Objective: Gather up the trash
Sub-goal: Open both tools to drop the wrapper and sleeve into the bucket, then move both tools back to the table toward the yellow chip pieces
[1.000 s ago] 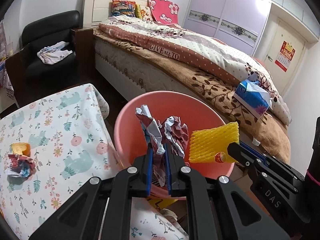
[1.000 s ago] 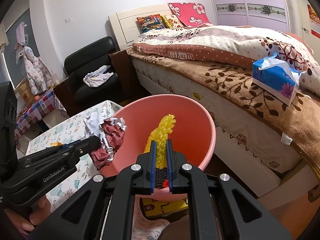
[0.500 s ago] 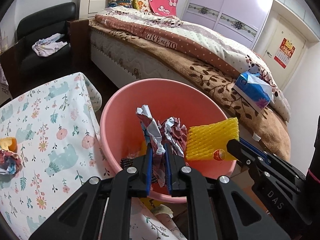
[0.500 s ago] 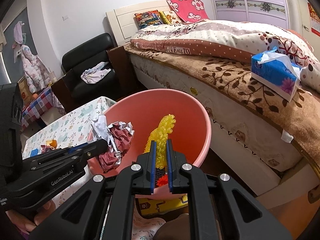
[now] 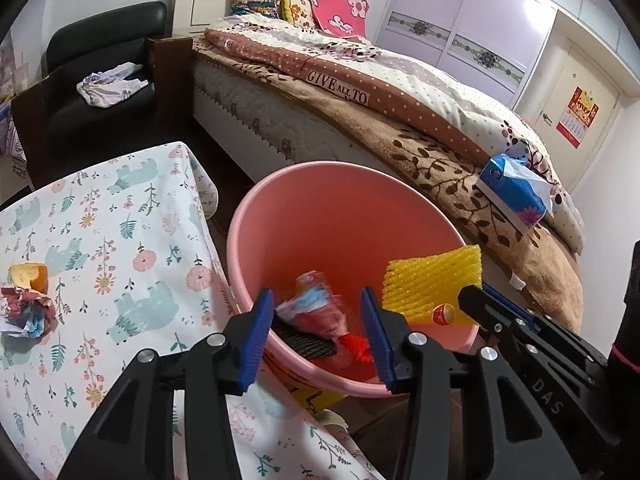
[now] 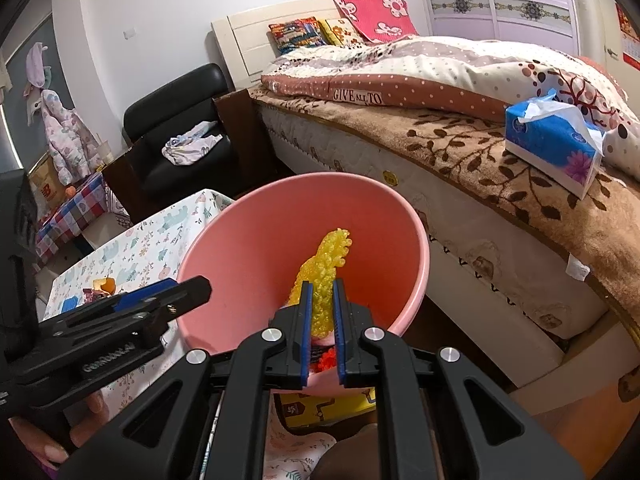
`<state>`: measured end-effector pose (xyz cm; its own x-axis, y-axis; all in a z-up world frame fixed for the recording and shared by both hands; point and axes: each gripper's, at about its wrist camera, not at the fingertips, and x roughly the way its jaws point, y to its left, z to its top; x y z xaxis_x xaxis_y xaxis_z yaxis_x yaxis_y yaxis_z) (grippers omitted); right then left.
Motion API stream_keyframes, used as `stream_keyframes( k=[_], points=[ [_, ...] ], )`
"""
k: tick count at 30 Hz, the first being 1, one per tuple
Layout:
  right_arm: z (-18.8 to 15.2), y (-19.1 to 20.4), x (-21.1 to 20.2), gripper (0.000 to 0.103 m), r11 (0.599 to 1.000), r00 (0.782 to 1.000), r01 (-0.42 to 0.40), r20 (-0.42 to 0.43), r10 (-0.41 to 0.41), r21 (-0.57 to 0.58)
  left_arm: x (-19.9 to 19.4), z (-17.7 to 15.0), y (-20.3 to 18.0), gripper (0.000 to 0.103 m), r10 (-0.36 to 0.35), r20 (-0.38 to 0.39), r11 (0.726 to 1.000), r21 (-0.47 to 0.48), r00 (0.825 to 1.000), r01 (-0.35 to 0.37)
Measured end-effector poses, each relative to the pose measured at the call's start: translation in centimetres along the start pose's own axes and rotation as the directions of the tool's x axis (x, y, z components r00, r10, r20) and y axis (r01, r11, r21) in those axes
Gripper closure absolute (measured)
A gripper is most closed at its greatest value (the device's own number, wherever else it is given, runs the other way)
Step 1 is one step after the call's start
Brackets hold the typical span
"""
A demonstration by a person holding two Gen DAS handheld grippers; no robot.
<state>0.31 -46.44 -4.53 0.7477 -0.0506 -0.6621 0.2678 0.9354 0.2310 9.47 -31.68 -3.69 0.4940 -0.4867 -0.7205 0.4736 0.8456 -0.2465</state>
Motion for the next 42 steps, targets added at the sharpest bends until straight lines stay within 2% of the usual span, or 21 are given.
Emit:
stream_keyframes(
  k=[2, 4, 6, 13, 24, 35, 42],
  points=[
    [0.0, 0.0, 0.3, 0.088, 1.0, 1.0, -0.007, -0.019, 0.007, 0.005, -0.3, 0.0, 0.2, 0.058, 0.001, 0.005, 1.0, -0.005, 1.0, -0.001],
    [-0.1, 0.1, 0.2, 0.072, 1.0, 1.0, -0.016, -0.024, 0.016, 0.009, -0.7, 0.0, 0.4, 0.058, 0.001, 0.011, 1.0, -0.01, 1.0, -0.001],
    [-0.1, 0.5, 0.1, 0.069, 1.0, 1.0, -0.018, -0.021, 0.018, 0.003, -1.2, -0.1, 0.7, 0.058, 0.002, 0.018, 1.0, -0.014, 1.0, -0.002],
    [-0.2, 2.3, -0.9, 0.068, 0.998, 0.999, -0.047, -0.003, 0.047, -0.033, -3.1, -0.5, 2.2, 0.058, 0.021, 0.044, 0.999, -0.031, 0.999, -0.02],
    [-0.9, 6.4, -2.2, 0.068, 0.99, 0.993, -0.112, 0.019, 0.114, -0.084, -6.9, -1.7, 6.6, 0.058, 0.098, 0.074, 0.991, -0.099, 0.992, -0.09],
    [-1.9, 9.9, -2.9, 0.068, 0.977, 0.985, -0.17, 0.009, 0.173, -0.132, -11.5, -3.9, 10.9, 0.058, 0.184, 0.107, 0.975, -0.146, 0.977, -0.167],
    [-2.6, 12.2, -2.6, 0.068, 0.964, 0.978, -0.21, -0.023, 0.209, -0.165, -14.2, -5.8, 15.0, 0.058, 0.242, 0.105, 0.953, -0.214, 0.964, -0.216]
  ],
)
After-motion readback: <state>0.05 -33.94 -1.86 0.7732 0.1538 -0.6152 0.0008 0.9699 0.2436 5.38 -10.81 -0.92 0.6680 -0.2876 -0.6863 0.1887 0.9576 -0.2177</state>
